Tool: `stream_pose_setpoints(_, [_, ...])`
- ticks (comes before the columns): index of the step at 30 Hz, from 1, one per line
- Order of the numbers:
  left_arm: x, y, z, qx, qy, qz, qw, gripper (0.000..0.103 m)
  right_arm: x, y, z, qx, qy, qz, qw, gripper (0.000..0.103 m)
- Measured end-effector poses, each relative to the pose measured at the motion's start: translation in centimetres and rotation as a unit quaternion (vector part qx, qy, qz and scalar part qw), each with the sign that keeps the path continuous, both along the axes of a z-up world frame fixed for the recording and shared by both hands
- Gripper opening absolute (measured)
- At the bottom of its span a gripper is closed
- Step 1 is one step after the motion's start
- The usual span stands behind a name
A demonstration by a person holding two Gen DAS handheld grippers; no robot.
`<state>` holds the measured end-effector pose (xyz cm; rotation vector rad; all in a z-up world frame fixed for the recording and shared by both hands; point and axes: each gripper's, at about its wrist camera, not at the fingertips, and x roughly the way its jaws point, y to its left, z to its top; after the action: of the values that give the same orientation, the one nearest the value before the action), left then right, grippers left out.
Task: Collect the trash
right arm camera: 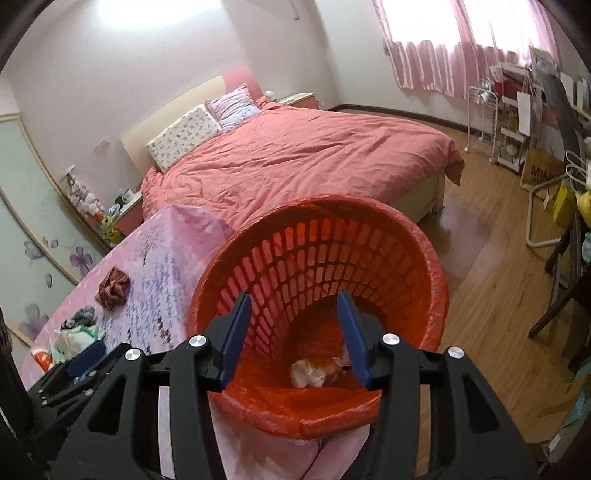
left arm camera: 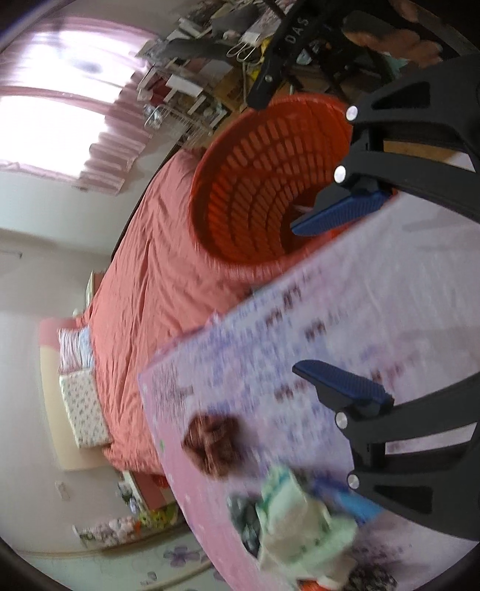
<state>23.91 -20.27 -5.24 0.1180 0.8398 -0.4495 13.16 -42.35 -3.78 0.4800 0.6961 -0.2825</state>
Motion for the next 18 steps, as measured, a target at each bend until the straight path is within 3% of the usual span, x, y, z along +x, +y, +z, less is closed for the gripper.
stream_pose_setpoints(10, [-1.5, 11.8, 0.7, 0.009, -0.027, 0.107, 0.9938, 0.072, 0.7, 6.7, 0.0, -0.030, 0.009, 0.067, 0.997, 0.049])
stream_pose_setpoints(18, [-2.3, 24.2, 0.1, 0.038, -0.046, 0.229, 0.9717, 0.072, 2.0, 13.6, -0.7, -0.043, 0.018, 0.137, 0.989, 0.049])
